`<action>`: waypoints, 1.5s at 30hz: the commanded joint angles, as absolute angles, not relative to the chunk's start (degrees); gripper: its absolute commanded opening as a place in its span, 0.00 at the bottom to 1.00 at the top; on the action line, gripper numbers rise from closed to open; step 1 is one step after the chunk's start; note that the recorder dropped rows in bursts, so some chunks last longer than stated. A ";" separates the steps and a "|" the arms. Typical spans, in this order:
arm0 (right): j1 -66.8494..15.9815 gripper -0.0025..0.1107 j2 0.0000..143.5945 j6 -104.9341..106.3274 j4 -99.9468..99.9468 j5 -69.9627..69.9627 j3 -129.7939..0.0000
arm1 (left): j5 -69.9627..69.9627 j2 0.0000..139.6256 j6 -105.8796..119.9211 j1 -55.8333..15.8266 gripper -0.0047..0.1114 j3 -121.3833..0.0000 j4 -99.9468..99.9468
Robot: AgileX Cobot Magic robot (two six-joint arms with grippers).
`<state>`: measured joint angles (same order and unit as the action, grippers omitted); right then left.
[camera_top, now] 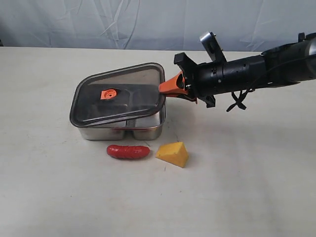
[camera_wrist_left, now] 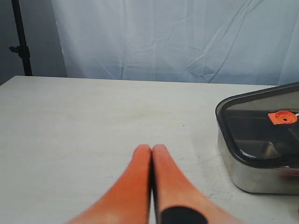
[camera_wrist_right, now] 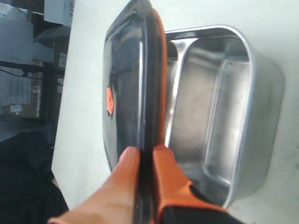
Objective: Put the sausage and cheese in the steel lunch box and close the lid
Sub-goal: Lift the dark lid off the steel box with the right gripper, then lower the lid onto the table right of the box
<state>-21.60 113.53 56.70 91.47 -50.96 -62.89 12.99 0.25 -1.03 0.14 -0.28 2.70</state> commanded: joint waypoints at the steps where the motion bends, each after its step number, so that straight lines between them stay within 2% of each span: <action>1: -19.41 0.01 112.51 59.54 96.18 -57.44 -63.15 | 12.43 0.00 -1.00 0.40 0.04 0.00 2.66; 16: -19.53 0.01 111.85 61.83 99.95 -64.08 -65.23 | 12.43 0.00 -1.00 0.40 0.04 0.00 2.66; 20: -15.70 0.01 108.43 62.11 97.60 -56.38 -73.03 | 12.43 0.00 -1.00 0.40 0.04 0.00 2.66; 23: -13.11 0.01 104.94 59.05 81.28 -49.06 -79.98 | 12.43 0.00 -1.00 0.40 0.04 0.00 2.66; 26: -12.96 0.01 100.21 48.35 56.14 -41.80 -86.28 | 12.43 0.00 -1.00 0.40 0.04 0.00 2.66; 30: -15.25 0.01 95.74 40.90 25.41 -44.45 -88.96 | 12.43 0.00 -1.00 0.40 0.04 0.00 2.66; 33: -19.59 0.01 95.53 39.78 5.21 -54.47 -88.69 | 12.43 0.00 -1.00 0.40 0.04 0.00 2.66; 40: -31.00 0.01 95.89 35.54 -12.62 -55.72 -80.02 | 12.43 0.00 -1.00 0.40 0.04 0.00 2.66; 45: -34.86 0.01 96.45 31.72 -13.24 -54.62 -72.79 | 12.43 0.00 -1.00 0.40 0.04 0.00 2.66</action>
<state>-33.75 95.73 33.78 -13.05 -55.24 -75.81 12.99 0.25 -1.03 0.14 -0.28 2.70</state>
